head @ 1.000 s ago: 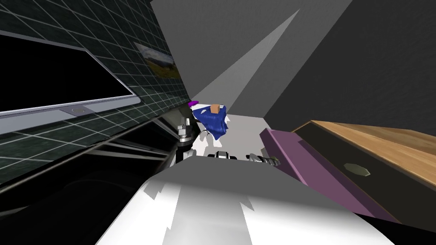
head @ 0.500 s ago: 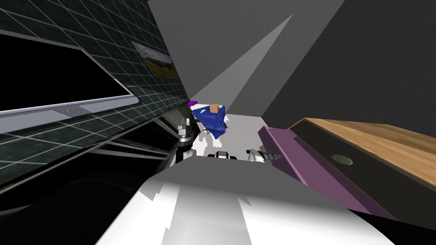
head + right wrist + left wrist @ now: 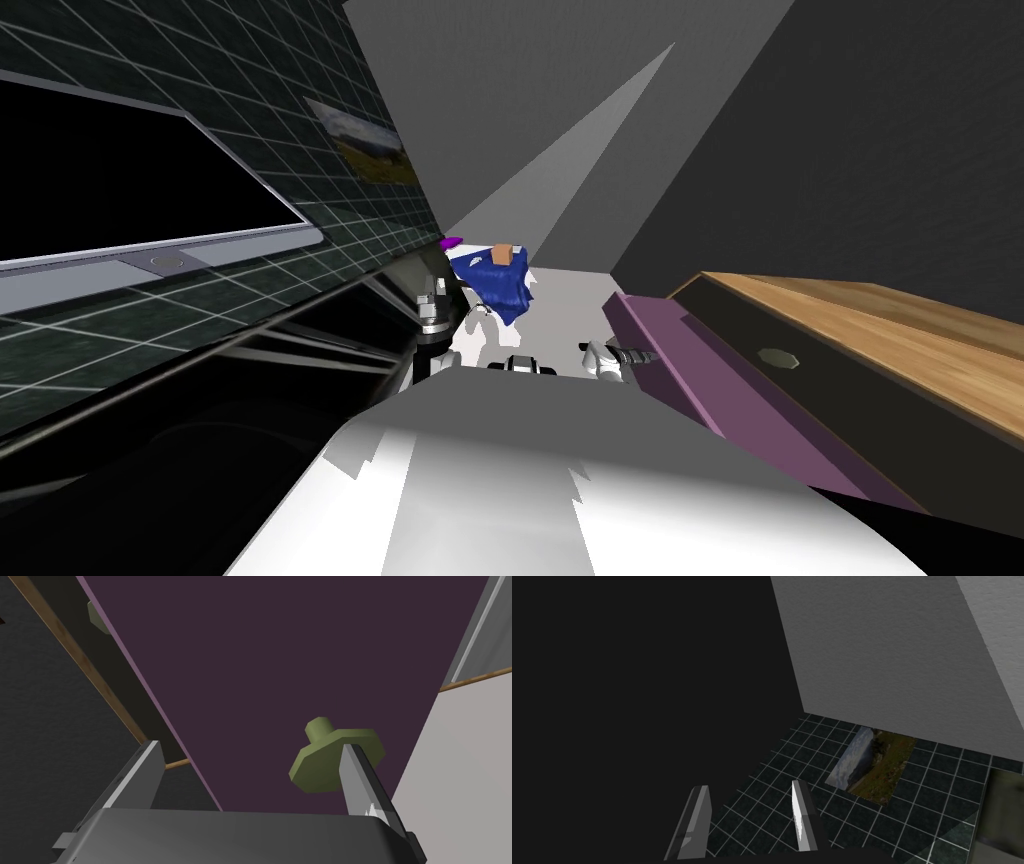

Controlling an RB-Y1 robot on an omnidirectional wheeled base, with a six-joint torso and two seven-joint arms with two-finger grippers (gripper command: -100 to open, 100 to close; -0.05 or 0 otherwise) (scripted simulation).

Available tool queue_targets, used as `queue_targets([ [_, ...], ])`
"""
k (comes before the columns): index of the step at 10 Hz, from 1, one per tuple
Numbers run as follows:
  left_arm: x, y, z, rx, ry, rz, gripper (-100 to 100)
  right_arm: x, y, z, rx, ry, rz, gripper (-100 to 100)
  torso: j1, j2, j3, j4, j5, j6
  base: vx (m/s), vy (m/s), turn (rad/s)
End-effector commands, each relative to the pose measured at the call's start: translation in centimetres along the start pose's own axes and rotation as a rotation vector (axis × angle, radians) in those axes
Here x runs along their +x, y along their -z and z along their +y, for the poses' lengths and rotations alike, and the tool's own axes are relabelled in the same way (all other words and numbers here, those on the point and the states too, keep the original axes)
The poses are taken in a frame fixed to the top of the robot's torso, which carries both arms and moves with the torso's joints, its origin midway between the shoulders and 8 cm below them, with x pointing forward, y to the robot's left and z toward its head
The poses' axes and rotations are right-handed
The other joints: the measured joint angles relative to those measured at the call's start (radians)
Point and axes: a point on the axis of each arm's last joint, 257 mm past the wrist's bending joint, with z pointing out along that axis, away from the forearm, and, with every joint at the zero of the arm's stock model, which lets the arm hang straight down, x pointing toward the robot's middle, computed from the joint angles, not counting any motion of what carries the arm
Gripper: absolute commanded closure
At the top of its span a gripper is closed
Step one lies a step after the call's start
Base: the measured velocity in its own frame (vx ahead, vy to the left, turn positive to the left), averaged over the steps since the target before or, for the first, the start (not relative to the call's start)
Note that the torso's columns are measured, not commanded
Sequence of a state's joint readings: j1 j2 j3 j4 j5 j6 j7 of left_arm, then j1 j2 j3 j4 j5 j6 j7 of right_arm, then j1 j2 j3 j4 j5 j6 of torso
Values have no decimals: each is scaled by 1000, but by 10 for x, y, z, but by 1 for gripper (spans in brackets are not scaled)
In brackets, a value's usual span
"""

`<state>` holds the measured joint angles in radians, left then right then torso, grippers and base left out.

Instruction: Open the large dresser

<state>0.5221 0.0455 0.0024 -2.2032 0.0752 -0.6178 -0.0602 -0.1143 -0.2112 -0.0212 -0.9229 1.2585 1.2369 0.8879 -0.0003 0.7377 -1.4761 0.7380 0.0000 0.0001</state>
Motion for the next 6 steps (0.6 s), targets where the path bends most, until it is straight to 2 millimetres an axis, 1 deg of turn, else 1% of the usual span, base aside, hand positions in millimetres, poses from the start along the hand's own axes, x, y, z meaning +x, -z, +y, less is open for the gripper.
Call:
queue_targets([
  [1,0,0,0,0,0,0,0,0,0,0,0,3,0,0,0,-2,-1,-1,0,0,-6,2,0],
  [6,0,0,0,0,0,0,0,0,0,0,0,3,0,0,0,1,0,0,0,0,0,0,0],
])
